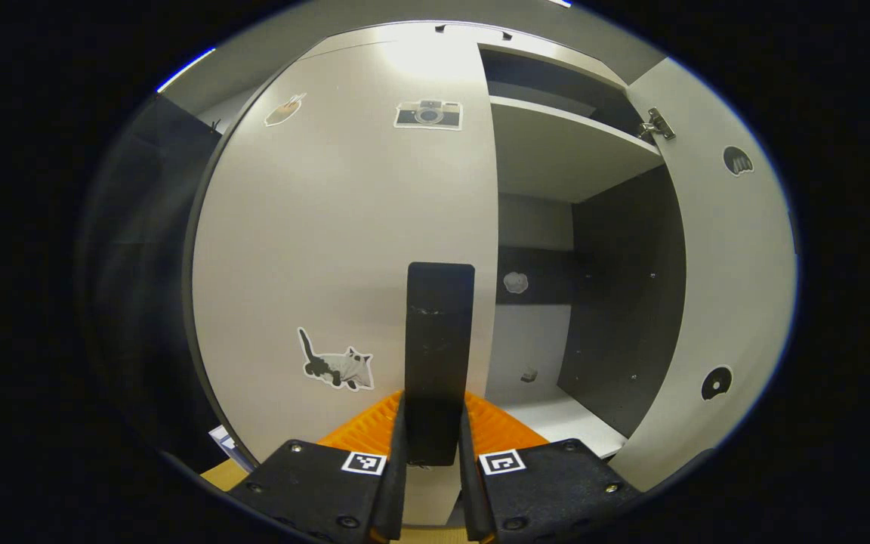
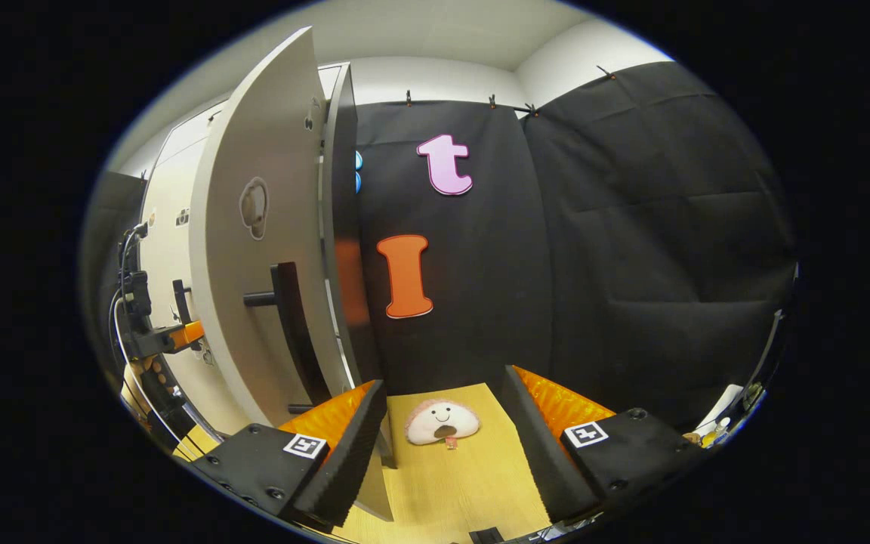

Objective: Open the right door of the double-door shoe cabinet with the right hand, and open the left door with the left hand.

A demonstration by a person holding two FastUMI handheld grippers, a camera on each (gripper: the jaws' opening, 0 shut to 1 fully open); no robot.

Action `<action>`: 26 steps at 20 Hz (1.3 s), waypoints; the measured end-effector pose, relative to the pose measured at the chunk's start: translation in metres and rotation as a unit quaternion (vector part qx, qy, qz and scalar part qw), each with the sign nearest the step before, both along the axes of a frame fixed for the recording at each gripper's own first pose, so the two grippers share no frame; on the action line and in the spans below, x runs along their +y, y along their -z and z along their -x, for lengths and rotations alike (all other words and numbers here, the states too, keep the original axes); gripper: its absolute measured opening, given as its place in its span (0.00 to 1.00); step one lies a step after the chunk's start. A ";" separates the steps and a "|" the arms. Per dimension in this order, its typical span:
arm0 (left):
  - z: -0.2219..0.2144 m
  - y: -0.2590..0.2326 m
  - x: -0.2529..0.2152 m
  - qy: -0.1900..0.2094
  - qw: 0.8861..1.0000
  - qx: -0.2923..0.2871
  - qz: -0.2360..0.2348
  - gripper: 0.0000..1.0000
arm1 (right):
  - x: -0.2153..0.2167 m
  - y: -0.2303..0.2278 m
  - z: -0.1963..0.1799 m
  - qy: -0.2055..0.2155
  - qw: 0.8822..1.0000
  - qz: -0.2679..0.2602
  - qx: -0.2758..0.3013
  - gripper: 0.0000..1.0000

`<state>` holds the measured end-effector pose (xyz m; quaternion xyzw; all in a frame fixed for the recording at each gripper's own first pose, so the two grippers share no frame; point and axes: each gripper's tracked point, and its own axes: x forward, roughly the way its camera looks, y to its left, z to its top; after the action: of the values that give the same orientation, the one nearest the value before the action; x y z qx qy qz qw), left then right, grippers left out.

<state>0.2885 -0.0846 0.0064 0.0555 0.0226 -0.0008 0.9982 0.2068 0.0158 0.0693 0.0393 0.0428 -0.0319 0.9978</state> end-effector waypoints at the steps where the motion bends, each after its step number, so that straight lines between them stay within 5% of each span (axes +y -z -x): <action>1: 0.002 0.000 0.001 -0.001 1.000 0.002 0.001 0.27 | 0.001 -0.002 0.001 0.001 1.000 0.000 -0.002 0.99; 3: 0.005 0.000 0.001 0.007 1.000 0.006 -0.004 0.19 | 0.006 -0.003 0.003 0.002 1.000 0.001 -0.004 0.99; 11: 0.016 0.003 0.005 0.039 0.999 0.011 0.004 0.16 | 0.028 -0.010 0.029 0.005 1.000 0.014 -0.017 0.99; 12: 0.017 0.003 0.006 0.039 0.999 0.010 0.004 0.17 | 0.030 -0.010 0.032 0.005 1.000 0.015 -0.018 0.89; 21: 0.030 0.003 0.017 0.050 0.999 0.007 0.009 0.16 | 0.065 -0.014 0.060 -0.012 0.999 0.029 -0.026 0.89; 22: 0.032 0.002 0.018 0.052 0.999 0.007 0.009 0.16 | 0.068 -0.014 0.064 -0.013 0.999 0.030 -0.028 0.99; 26: 0.046 0.002 0.025 0.062 0.998 0.007 0.015 0.16 | 0.083 -0.014 0.076 -0.018 0.999 0.029 -0.034 0.98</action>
<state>0.2429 -0.0591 0.0041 0.0415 0.0257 -0.0632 0.9968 0.1312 0.0990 0.0831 0.0111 0.0082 -0.0136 0.9998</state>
